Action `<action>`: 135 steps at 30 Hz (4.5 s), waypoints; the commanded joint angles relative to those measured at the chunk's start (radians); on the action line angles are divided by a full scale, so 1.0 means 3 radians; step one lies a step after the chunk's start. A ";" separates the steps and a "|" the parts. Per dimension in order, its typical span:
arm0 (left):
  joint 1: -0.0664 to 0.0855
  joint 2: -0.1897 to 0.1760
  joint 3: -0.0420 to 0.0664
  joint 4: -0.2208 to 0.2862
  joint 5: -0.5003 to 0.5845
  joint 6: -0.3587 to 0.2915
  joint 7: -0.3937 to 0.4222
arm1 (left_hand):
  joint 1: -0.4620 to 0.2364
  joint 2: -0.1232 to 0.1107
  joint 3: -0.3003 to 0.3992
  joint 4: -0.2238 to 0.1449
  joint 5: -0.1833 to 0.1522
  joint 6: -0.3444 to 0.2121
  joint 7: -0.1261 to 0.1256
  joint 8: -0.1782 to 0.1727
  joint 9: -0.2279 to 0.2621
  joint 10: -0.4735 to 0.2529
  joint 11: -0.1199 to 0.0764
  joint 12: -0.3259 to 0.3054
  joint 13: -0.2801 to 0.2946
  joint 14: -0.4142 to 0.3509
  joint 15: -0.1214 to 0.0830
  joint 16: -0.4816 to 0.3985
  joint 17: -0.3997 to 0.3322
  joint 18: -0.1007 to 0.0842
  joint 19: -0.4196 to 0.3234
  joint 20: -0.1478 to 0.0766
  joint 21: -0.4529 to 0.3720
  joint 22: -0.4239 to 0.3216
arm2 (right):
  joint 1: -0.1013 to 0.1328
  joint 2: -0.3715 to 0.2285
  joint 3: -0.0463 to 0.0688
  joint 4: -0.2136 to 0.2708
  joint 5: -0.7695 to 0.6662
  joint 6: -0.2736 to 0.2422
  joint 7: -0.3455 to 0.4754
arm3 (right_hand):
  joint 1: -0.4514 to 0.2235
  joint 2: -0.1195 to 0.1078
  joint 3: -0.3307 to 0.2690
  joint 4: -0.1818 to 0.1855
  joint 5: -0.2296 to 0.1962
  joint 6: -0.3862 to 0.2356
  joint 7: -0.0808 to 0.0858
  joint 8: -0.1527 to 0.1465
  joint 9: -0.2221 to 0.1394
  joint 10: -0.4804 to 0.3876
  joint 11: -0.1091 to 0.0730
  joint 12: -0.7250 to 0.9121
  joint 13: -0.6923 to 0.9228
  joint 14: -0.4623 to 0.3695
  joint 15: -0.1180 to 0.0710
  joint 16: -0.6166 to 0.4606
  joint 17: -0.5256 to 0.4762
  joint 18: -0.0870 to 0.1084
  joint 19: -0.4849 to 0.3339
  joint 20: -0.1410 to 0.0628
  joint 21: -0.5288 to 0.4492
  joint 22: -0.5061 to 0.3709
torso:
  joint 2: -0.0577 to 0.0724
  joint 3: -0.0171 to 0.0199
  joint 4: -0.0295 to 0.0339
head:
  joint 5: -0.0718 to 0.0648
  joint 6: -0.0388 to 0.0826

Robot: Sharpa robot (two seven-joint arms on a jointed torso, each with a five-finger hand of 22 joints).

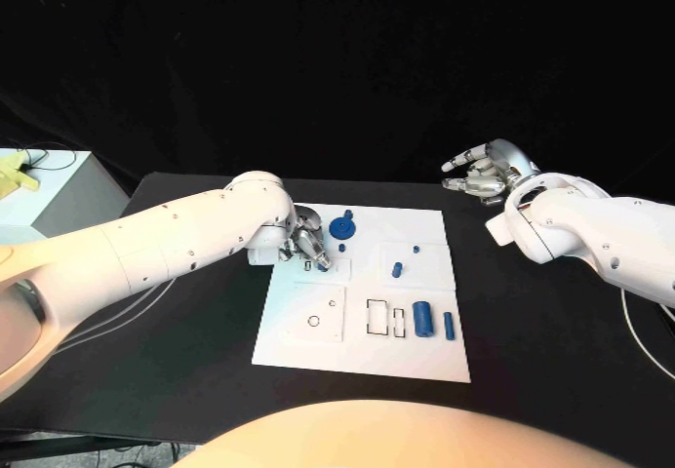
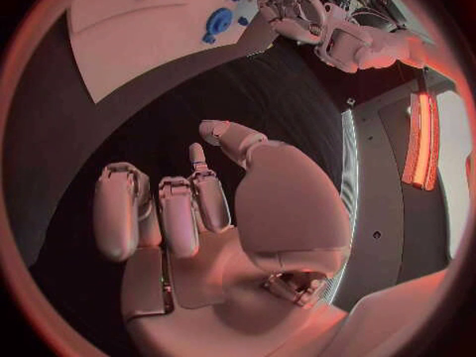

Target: Assemble the parts on the task board

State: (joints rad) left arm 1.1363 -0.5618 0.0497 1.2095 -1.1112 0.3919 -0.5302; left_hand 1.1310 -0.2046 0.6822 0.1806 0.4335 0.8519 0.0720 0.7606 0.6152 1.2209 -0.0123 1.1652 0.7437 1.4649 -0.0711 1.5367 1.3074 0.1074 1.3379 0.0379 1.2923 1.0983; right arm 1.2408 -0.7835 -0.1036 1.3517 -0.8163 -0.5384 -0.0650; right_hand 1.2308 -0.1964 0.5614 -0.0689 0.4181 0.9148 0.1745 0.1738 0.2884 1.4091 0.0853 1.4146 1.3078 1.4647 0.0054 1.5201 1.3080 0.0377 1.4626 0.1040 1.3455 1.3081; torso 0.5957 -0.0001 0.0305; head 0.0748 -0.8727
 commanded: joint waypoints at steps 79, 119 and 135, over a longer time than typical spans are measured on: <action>0.0274 0.0658 -0.0192 -0.0987 0.0210 0.0923 -0.0091 | 0.0085 0.0125 0.0621 -0.0612 0.0045 0.0059 -0.0024 0.0027 0.0089 0.0065 -0.0001 0.0049 0.0068 0.0296 0.0002 0.0017 0.0686 -0.0030 0.0018 0.0008 0.0055 0.0060 | -0.0002 0.0073 0.0000 -0.0016 -0.0020 0.0074 0.0000 | 0.0002 -0.0015 0.0005 0.0016 0.0014 -0.0018 -0.0006 0.0018 -0.0005 -0.0021 -0.0007 -0.0010 0.0265 0.0265 -0.0007 -0.0013 0.0563 0.0033 0.0129 -0.0009 -0.0010 0.0538 | 0.0001 -0.0004 0.0003 | 0.0013 0.0000; 0.0255 0.0653 -0.0202 -0.0973 0.0204 0.0829 -0.0086 | 0.0075 0.0127 0.0628 -0.0618 0.0049 0.0061 -0.0025 0.0027 0.0096 0.0067 -0.0001 0.0051 0.0072 0.0297 0.0001 0.0019 0.0690 -0.0032 0.0021 0.0007 0.0060 0.0068 | -0.0003 0.0077 0.0000 -0.0016 -0.0021 0.0080 0.0001 | 0.0007 -0.0017 0.0003 0.0025 0.0013 -0.0022 -0.0007 0.0026 -0.0006 -0.0020 -0.0009 -0.0010 0.0266 0.0266 -0.0009 -0.0013 0.0565 0.0033 0.0130 -0.0010 -0.0015 0.0536 | -0.0001 0.0001 0.0002 | 0.0008 0.0000; 0.0254 0.0674 -0.0219 -0.1003 0.0221 0.0963 -0.0098 | 0.0068 0.0127 0.0633 -0.0624 0.0050 0.0063 -0.0026 0.0026 0.0101 0.0072 -0.0002 0.0057 0.0084 0.0302 0.0001 0.0028 0.0706 -0.0032 0.0021 0.0007 0.0062 0.0069 | -0.0004 0.0081 0.0000 -0.0017 -0.0021 0.0082 0.0002 | 0.0007 -0.0017 0.0003 0.0025 0.0013 -0.0022 -0.0007 0.0026 -0.0006 -0.0020 -0.0009 -0.0010 0.0266 0.0266 -0.0009 -0.0013 0.0565 0.0033 0.0130 -0.0010 -0.0015 0.0536 | 0.0003 -0.0003 0.0000 | 0.0009 0.0000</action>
State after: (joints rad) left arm 1.2147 -0.3638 -0.0136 0.9099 -1.0480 0.6513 -0.5566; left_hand 1.1278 -0.2009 0.6818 0.1803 0.4454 0.8554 0.0754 0.7687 0.6152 1.2351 -0.0118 1.1762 0.7684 1.4650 -0.0710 1.5404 1.3074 0.1073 1.3379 0.0379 1.3079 1.1176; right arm 1.2401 -0.7604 -0.1039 1.3460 -0.8167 -0.5263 -0.0711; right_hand 1.2308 -0.1964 0.5615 -0.0691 0.4181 0.9149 0.1744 0.1780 0.2875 1.4091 0.0853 1.4146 1.3078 1.4647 0.0054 1.5201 1.3074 0.0377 1.4626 0.1040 1.3455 1.3074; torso 0.5955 -0.0001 0.0314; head 0.0773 -0.8727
